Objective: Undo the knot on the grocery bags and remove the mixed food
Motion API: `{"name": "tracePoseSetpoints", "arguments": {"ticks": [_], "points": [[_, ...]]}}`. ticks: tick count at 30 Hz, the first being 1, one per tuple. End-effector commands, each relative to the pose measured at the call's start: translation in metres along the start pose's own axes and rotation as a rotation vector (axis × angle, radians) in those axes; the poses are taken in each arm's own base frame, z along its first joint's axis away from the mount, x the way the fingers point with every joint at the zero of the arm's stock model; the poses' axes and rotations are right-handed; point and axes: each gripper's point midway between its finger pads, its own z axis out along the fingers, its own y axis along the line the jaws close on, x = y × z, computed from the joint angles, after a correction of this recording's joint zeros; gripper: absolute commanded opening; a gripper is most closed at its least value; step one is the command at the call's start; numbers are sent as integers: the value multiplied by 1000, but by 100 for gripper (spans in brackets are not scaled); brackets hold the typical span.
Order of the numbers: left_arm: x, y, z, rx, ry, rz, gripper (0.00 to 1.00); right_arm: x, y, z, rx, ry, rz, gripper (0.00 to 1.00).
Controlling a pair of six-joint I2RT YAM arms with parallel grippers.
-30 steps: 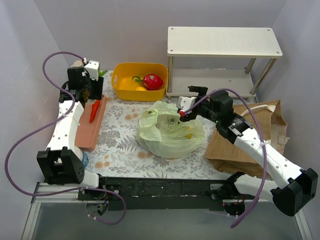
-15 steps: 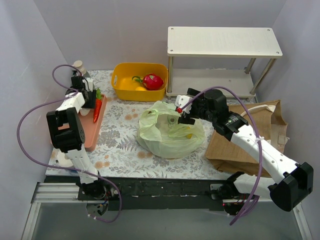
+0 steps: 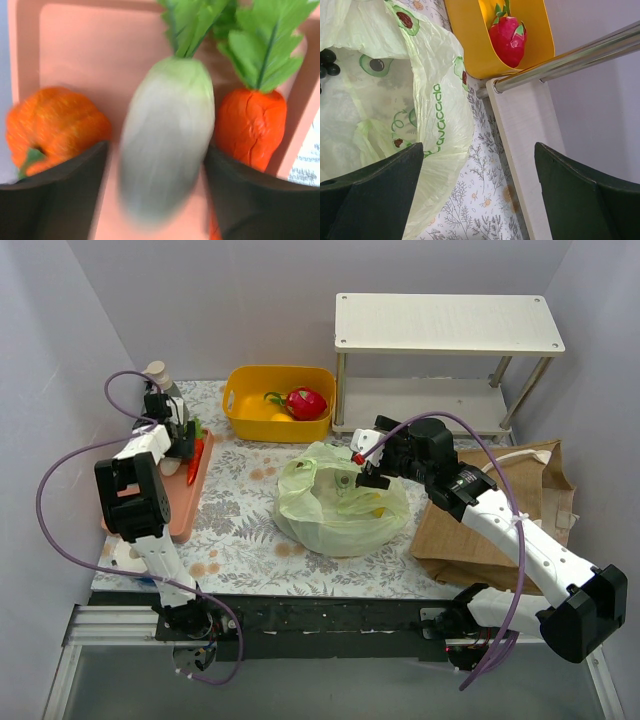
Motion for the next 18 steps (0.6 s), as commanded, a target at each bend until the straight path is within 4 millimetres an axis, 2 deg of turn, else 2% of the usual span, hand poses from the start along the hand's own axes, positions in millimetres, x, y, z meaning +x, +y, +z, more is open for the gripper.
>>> {"name": "tracePoseSetpoints", "arguments": {"ticks": [1, 2, 3, 8, 9, 10, 12, 13, 14, 15, 16, 18], "points": [[-15, 13, -36, -31, -66, -52, 86, -24, -14, -6, 36, -74, 0, 99], [-16, 12, -39, -30, -62, -68, 88, -26, -14, -6, 34, -81, 10, 99], [-19, 13, -43, -30, -69, -76, 98, -26, -12, -6, 23, -81, 16, 99], [-51, 27, -79, -56, -160, -125, 98, -29, -7, -5, -2, -96, 36, 99], [-61, 28, -91, -40, -194, -126, 98, -28, -7, -5, 1, -95, 42, 98], [-69, 25, -99, -14, -220, -113, 98, -29, -7, -5, 1, -97, 43, 98], [-98, 15, -128, 88, -318, -113, 98, -30, -4, -6, -10, -104, 61, 97], [-106, 2, -138, 162, -346, -105, 98, -30, -2, -6, -19, -108, 67, 95], [-120, -25, -160, 335, -400, -82, 98, -30, 3, -4, -39, -114, 76, 94], [-126, -43, -178, 434, -431, -68, 98, -31, 11, -3, -70, -128, 86, 88], [-124, -66, -194, 560, -429, -42, 98, -31, 17, -2, -95, -136, 105, 85], [-124, -131, -240, 833, -461, 72, 98, -37, 33, 2, -163, -168, 116, 72]]}}
